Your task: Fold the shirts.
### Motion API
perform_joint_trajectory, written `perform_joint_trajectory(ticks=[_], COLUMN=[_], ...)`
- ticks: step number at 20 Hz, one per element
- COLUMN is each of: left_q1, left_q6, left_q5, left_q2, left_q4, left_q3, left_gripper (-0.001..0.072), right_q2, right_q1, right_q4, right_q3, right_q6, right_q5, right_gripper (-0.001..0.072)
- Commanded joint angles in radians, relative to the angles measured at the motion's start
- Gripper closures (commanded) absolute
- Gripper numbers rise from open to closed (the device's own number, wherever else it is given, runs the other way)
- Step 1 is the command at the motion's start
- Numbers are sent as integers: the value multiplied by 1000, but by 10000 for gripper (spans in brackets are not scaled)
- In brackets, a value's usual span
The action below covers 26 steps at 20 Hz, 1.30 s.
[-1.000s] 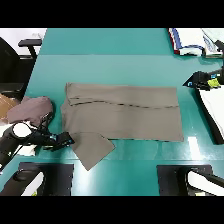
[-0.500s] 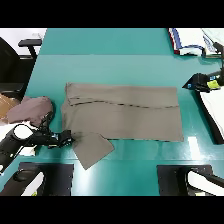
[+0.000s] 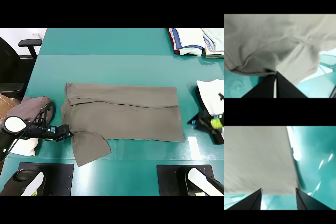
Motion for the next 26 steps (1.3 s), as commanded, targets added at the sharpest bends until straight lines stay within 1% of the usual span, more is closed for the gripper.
perform_joint_trajectory(ticks=[1,2,4,7,8,10,11,12,13,16,18,21,22,23,24,26], left_q1=[0,0,0,0,0,0,0,0,0,0,0,0,0,0,0,0], left_q6=[18,18,18,18,18,19,31,34,32,-9,-45,-99,-100,-99,-96,-66], left_q5=[-12,-14,-18,-4,-2,-8,-21,-40,-70,-176,-292,-494,-525,-517,-477,-359], left_q2=[1,1,1,1,1,1,1,2,8,103,190,286,287,278,266,202], left_q4=[4,4,4,4,4,9,19,37,63,140,175,142,131,135,142,167], left_q3=[32,32,32,31,32,32,32,34,39,39,40,50,72,103,134,195], left_gripper=[684,684,684,684,684,684,685,685,686,686,686,686,686,686,686,686], right_q2=[23,7,-39,-110,-128,-143,-142,-131,-112,-11,85,236,272,296,306,266], right_q1=[-130,-132,-127,-43,-5,71,98,124,143,166,166,166,166,167,171,198], right_q4=[13,16,78,108,107,105,103,85,51,-80,-166,-285,-299,-302,-283,-243], right_q3=[-203,-227,-257,-226,-208,-169,-153,-137,-124,-80,-46,-16,2,21,45,101], right_q6=[0,0,-2,-2,-2,-2,-2,-2,-2,0,0,0,3,25,34,34], right_q5=[-19,-35,-78,-133,-140,-153,-151,-147,-134,-26,77,195,229,231,217,172], right_gripper=[229,231,276,293,379,448,578,649,695,696,696,696,696,696,697,697])
